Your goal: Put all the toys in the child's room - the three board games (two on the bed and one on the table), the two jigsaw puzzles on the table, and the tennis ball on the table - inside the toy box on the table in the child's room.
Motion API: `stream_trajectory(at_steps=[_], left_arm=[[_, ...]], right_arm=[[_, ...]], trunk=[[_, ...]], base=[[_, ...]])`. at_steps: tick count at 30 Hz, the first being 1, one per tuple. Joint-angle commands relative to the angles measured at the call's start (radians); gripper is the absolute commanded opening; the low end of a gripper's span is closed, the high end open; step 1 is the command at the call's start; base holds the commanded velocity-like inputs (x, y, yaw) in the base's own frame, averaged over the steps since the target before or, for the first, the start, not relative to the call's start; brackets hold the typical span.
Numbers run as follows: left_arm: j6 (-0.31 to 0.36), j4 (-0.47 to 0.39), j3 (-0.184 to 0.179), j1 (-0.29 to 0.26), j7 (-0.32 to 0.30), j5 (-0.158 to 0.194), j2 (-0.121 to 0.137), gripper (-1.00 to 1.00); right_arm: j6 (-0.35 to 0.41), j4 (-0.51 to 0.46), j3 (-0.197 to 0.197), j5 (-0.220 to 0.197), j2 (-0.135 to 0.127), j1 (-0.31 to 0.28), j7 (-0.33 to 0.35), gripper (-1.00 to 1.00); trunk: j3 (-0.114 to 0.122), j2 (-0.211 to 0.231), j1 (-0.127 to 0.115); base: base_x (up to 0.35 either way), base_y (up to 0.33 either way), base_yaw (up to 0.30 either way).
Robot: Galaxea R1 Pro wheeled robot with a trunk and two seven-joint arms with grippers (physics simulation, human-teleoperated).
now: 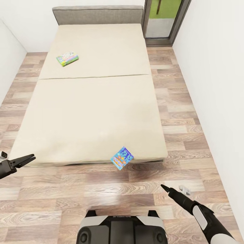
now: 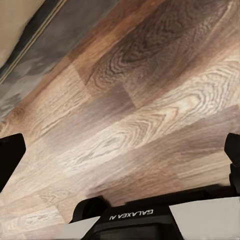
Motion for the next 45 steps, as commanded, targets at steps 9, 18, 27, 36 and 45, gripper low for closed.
stream_trajectory(at_steps=[9,18,27,36,45], left_arm=[[0.017,0.010,-0.005,0.022,-0.005,-0.001,0.000,1.00],[0.009,0.064,-0.016,0.069,-0.005,0.000,-0.011,1.00],[0.005,0.111,-0.046,0.079,-0.005,0.006,-0.010,1.00],[0.003,0.114,-0.048,0.080,-0.005,0.003,-0.010,1.00],[0.003,0.114,-0.048,0.080,-0.005,0.004,-0.011,1.00]], right_arm=[[0.010,0.036,-0.003,-0.020,-0.001,-0.001,0.006,1.00],[0.017,0.037,0.005,-0.016,-0.001,-0.001,0.006,1.00],[0.042,0.036,0.004,-0.012,-0.001,0.000,0.034,1.00],[0.032,0.037,0.002,-0.007,0.000,0.000,0.052,1.00],[0.028,0.038,0.001,-0.010,0.001,0.000,0.051,1.00]], trunk=[[-0.029,-0.064,0.035],[-0.038,-0.085,0.046],[-0.038,-0.085,0.046],[-0.038,-0.085,0.046],[-0.026,-0.085,0.046]], base=[[0.000,0.000,0.000],[0.000,0.000,0.000],[-0.012,0.003,0.000],[-0.029,0.028,0.000],[-0.001,0.001,0.000]])
